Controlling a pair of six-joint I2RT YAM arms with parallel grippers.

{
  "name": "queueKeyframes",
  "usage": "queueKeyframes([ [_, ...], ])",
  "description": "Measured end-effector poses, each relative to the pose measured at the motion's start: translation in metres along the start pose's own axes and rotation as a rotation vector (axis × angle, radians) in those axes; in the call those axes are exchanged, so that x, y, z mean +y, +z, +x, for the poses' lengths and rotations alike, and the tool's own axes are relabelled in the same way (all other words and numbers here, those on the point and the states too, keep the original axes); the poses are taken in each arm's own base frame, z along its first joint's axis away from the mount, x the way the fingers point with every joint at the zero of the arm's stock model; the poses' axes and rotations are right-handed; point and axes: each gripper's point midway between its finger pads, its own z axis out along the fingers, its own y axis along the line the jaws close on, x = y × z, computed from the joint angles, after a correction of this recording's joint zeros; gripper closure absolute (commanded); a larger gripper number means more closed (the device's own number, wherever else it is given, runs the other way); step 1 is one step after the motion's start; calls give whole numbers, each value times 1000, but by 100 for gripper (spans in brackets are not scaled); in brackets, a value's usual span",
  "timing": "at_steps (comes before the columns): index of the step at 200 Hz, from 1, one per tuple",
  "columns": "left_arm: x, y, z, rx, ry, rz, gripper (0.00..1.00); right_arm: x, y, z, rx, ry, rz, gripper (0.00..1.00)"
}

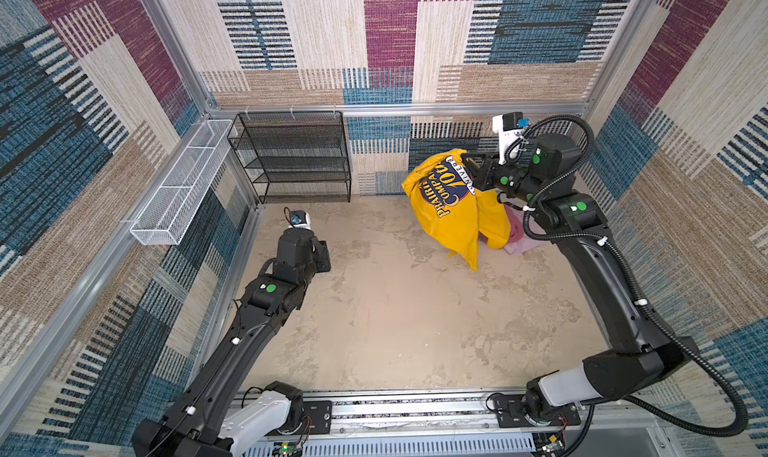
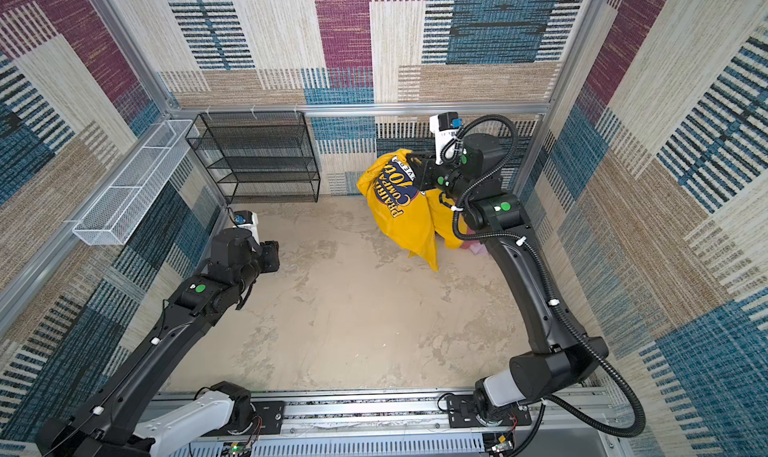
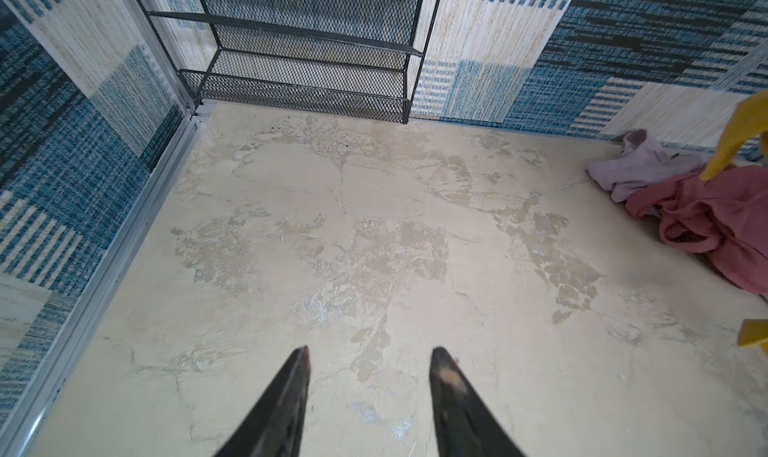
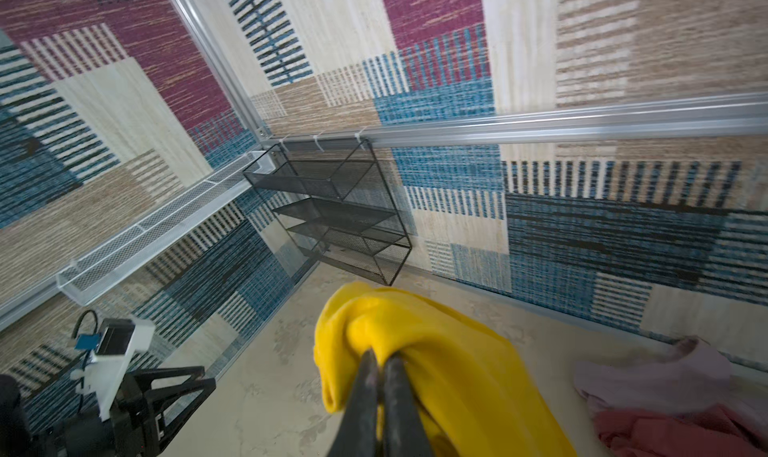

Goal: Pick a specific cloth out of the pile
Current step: 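Lift the yellow T-shirt with the right gripper, pulling it out of the pile, then carry the yellow T-shirt toward the left gripper and release it on the floor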

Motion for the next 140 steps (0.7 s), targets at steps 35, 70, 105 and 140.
queueKeyframes([
  [35,9,-25,-5,-6,-32,-11,49,28,20,4,25,-11,-102,100],
  [70,16,-47,-15,-1,-42,-29,48,78,50,22,78,-18,-262,100],
  [105,31,-69,-11,10,-37,-72,48,137,85,26,90,-44,-427,100],
  [140,49,-97,-11,-10,-39,-121,48,189,115,32,84,-68,-568,100],
])
